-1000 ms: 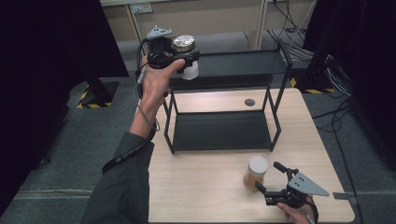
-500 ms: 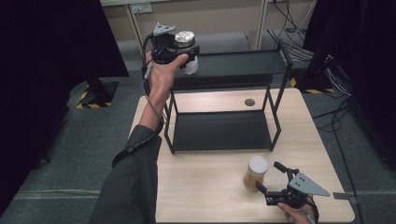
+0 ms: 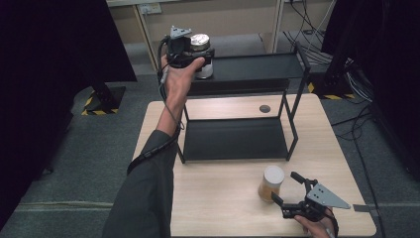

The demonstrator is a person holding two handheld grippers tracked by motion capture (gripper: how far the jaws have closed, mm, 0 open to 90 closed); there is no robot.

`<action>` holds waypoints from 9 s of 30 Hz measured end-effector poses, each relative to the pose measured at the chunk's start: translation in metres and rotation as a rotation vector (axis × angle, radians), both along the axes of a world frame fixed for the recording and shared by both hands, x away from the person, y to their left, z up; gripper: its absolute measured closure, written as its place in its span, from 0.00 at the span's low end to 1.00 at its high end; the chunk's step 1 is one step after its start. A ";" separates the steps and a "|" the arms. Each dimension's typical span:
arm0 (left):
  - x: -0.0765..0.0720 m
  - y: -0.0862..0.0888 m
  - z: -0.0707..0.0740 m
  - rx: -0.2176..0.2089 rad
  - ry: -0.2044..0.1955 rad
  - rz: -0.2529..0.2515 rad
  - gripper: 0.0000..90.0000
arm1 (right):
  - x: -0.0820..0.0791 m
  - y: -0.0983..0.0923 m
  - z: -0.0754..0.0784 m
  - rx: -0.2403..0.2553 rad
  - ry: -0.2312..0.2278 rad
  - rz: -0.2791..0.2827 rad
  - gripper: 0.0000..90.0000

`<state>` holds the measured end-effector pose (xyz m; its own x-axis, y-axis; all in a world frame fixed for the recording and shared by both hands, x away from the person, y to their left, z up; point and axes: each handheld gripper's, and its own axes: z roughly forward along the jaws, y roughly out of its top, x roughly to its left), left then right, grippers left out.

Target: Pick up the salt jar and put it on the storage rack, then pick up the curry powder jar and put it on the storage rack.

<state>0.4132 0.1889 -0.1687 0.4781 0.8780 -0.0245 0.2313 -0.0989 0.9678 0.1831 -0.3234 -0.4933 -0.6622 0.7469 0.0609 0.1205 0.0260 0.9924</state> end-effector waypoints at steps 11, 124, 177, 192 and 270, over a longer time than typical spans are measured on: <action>0.003 -0.003 -0.008 -0.004 -0.006 0.021 0.35 | 0.000 0.000 0.000 0.001 0.001 0.001 0.01; -0.155 0.041 -0.218 -0.064 -0.127 -0.240 0.02 | 0.001 0.002 0.000 -0.009 0.003 0.018 0.01; -0.184 0.069 -0.331 -0.059 -0.123 -0.235 0.02 | 0.002 0.003 -0.001 -0.017 0.004 0.025 0.01; -0.197 0.076 -0.338 -0.049 -0.151 -0.214 0.02 | 0.001 0.002 -0.001 -0.014 0.002 0.028 0.01; -0.197 0.076 -0.342 -0.059 -0.138 -0.220 0.02 | 0.021 0.025 -0.005 -0.074 -0.006 -0.001 0.22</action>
